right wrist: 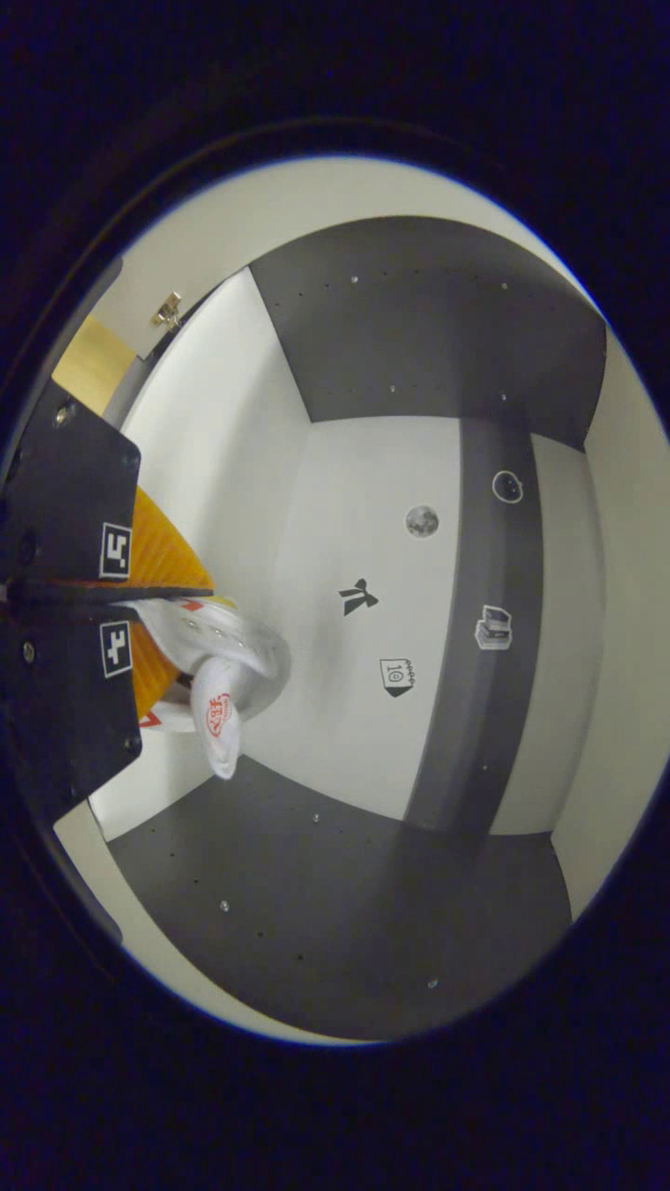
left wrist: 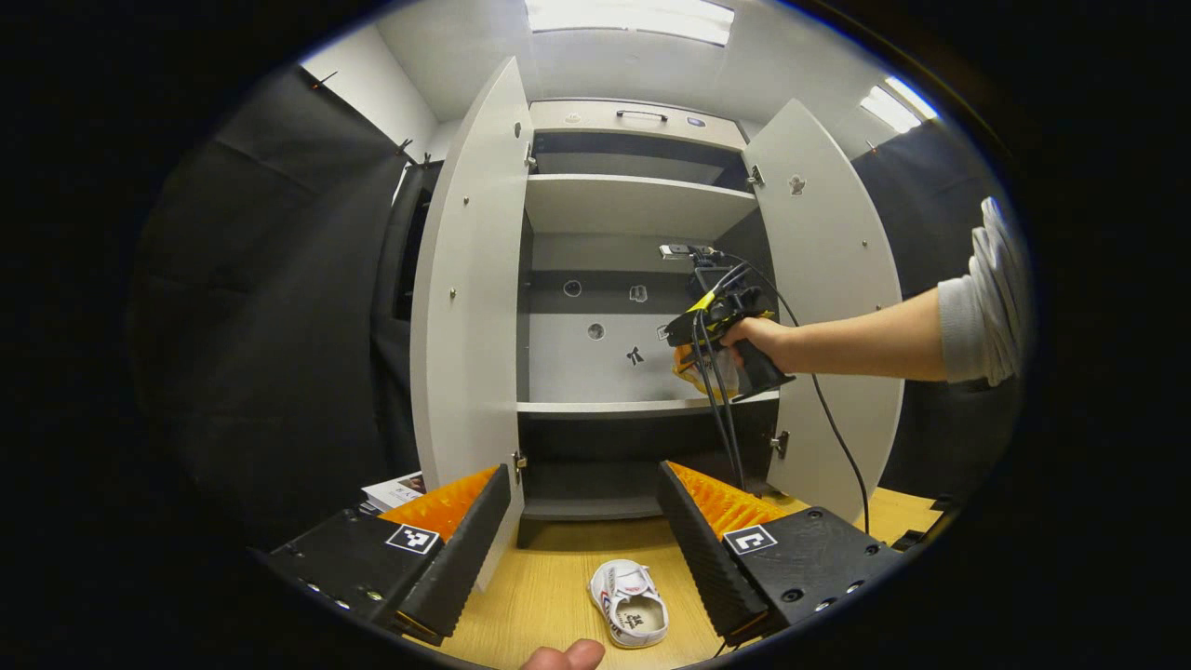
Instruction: Grab one shoe with the right hand and put it into the shoe cabinet, grab the other shoe with the left hand and put it into the shoe cabinet; then close the right door with the right hand and the left door with the left hand.
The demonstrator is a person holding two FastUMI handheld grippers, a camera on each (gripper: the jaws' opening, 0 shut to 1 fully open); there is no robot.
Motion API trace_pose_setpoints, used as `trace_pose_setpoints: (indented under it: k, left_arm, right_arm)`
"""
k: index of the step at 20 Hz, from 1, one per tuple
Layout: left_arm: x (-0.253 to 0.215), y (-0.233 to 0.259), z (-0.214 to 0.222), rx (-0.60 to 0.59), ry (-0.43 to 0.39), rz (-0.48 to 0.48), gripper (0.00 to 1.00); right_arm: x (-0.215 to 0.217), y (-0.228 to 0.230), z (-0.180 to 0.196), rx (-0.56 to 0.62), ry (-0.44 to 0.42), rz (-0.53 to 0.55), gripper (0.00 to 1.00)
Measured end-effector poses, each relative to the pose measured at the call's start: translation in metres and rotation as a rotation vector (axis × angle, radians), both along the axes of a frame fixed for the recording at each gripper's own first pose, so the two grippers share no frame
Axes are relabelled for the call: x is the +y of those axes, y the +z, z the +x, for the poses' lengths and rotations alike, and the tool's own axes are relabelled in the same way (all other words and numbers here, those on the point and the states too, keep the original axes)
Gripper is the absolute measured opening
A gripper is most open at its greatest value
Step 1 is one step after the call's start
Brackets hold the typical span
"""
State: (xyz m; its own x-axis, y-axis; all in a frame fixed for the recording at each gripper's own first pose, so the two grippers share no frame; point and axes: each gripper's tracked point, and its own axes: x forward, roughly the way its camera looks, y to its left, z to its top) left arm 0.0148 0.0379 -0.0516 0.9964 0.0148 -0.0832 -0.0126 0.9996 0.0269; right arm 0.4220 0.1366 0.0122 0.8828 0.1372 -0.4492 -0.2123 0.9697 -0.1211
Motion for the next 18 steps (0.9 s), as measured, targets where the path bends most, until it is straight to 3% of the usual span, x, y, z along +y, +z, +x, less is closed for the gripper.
trace_pose_setpoints:
  k: [3,6,12,16,18]
  left_arm:
    - [0.007,-0.004,0.003,0.016,0.012,-0.003,0.95]
    - [0.012,-0.007,0.006,0.019,0.020,-0.011,0.95]
    - [0.009,-0.011,0.009,0.024,0.014,-0.010,0.95]
    - [0.012,-0.013,0.007,0.028,0.023,-0.010,0.95]
    - [0.014,-0.013,0.006,0.026,0.026,-0.017,0.95]
  right_arm:
    - [0.000,-0.011,0.022,0.059,-0.017,-0.018,0.04]
    - [0.005,-0.020,0.024,0.118,0.004,-0.036,0.04]
    - [0.004,-0.034,0.028,0.208,-0.037,-0.088,0.05]
    - [0.006,-0.035,0.024,0.226,-0.034,-0.115,0.15]
    - [0.008,-0.031,0.017,0.221,-0.034,-0.095,0.28]
